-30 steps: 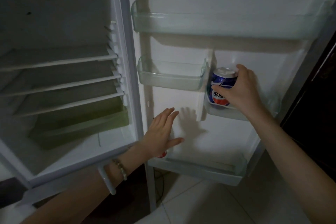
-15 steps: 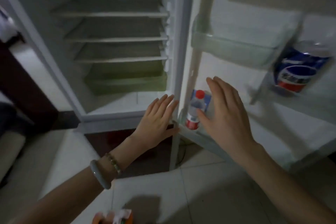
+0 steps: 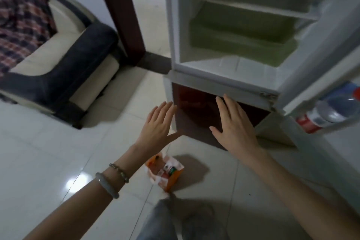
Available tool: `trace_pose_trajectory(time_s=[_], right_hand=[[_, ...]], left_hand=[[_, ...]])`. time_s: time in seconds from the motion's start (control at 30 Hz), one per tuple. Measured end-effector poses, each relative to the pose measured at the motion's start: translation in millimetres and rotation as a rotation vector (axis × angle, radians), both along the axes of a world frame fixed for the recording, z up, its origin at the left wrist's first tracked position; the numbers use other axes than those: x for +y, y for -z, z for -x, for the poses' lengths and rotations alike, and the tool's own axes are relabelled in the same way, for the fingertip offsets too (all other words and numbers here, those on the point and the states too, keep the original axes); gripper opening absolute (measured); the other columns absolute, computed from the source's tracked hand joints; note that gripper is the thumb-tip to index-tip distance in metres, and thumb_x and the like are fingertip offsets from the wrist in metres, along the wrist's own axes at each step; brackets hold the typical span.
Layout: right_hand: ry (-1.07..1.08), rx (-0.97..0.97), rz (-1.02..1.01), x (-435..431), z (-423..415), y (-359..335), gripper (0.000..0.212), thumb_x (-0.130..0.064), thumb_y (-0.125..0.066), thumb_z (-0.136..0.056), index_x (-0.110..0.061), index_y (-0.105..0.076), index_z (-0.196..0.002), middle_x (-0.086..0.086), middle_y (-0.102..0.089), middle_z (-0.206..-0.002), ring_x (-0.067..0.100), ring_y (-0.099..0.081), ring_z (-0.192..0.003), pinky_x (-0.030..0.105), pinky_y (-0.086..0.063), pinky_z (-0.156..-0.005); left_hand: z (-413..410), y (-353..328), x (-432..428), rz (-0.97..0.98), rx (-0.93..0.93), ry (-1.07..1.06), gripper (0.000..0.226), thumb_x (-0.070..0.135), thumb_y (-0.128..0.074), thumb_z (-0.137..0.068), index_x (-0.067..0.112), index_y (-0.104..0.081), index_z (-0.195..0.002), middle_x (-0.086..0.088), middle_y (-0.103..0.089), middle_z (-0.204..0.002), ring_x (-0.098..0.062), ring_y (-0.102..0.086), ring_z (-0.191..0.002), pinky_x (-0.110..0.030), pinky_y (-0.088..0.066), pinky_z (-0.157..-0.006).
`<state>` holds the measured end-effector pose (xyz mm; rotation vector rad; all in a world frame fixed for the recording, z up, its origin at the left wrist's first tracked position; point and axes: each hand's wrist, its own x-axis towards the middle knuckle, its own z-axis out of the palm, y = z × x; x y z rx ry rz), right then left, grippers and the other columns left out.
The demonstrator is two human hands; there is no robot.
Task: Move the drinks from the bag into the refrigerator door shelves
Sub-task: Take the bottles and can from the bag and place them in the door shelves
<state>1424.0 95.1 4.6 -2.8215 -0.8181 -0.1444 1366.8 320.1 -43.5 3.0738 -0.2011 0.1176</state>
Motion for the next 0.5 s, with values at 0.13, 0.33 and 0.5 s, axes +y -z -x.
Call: trace_pose_trajectory(time_s=[0.13, 0.33, 0.5], right_hand=[[-0.048, 0.088, 0.023, 42, 0, 40, 0.085, -0.022, -0.082, -0.064, 0.003, -0.04, -0.133, 0.029, -0.045, -0.135, 0.041, -0.047, -0.122, 0.049, -0.041, -0.099], [-0.051, 0.22, 0.075, 88, 17, 102, 0.084, -0.028, -0.076, -0.072, -0.002, -0.032, -0.138, 0.025, -0.036, -0.143, 0.038, -0.037, -0.131, 0.045, -0.037, -0.104], [-0.05, 0.303, 0.068, 117, 27, 160, 0.079, -0.029, -0.068, -0.081, -0.006, -0.024, -0.142, 0.02, -0.025, -0.15, 0.034, -0.027, -0.136, 0.039, -0.029, -0.108]], left_hand=[[16, 29, 48, 0.015, 0.098, -0.096, 0.083, 0.056, -0.055, -0.083, 0.005, -0.029, -0.143, -0.017, -0.032, -0.149, -0.034, -0.026, -0.139, -0.043, -0.009, -0.111], [30, 84, 99, 0.013, 0.223, -0.066, 0.082, 0.053, -0.056, -0.083, 0.005, -0.028, -0.143, -0.018, -0.03, -0.15, -0.035, -0.026, -0.139, -0.042, -0.011, -0.111], [38, 142, 120, -0.014, 0.285, -0.131, 0.079, 0.054, -0.048, -0.087, 0.007, -0.023, -0.145, -0.016, -0.025, -0.152, -0.032, -0.02, -0.141, -0.043, -0.008, -0.115]])
